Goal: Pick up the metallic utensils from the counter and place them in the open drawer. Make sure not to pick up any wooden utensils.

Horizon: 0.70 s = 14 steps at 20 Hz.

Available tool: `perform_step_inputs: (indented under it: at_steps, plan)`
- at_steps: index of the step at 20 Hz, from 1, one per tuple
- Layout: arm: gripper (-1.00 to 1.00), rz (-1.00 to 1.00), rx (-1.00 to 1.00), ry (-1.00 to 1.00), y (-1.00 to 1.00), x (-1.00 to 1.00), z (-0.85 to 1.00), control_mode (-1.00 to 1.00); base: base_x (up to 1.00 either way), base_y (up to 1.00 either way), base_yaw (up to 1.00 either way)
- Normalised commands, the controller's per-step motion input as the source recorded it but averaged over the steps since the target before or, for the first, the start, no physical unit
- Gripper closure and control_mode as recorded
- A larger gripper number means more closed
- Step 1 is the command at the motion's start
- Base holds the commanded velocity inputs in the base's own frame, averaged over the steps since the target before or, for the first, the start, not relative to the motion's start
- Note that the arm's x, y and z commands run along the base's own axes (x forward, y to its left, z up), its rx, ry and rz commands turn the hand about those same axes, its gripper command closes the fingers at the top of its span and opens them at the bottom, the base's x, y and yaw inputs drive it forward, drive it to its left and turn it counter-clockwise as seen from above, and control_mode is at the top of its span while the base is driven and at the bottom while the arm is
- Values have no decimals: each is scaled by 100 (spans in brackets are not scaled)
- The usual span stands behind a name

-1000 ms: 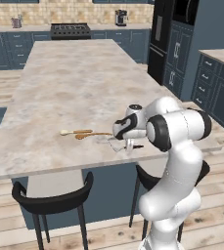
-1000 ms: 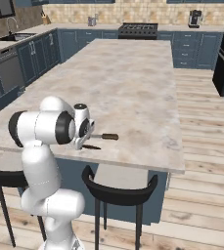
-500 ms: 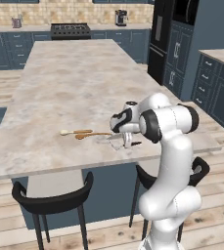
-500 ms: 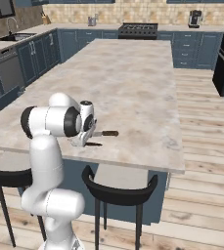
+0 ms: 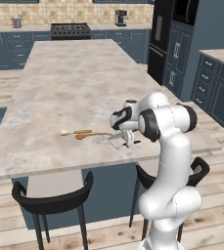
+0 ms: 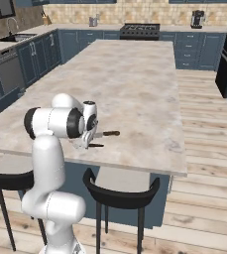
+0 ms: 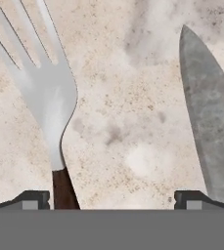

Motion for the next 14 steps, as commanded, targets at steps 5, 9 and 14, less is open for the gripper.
perform_step_inputs:
  at_steps: [5, 9, 14]
  plan:
    - [-100, 10, 0, 0, 0, -53, -96, -100, 0, 0, 0]
    - [100, 5, 0, -21, 4, -83, -100, -100, 0, 0, 0]
    - [100, 1, 0, -37, 0, -100, -100, -100, 0, 0, 0]
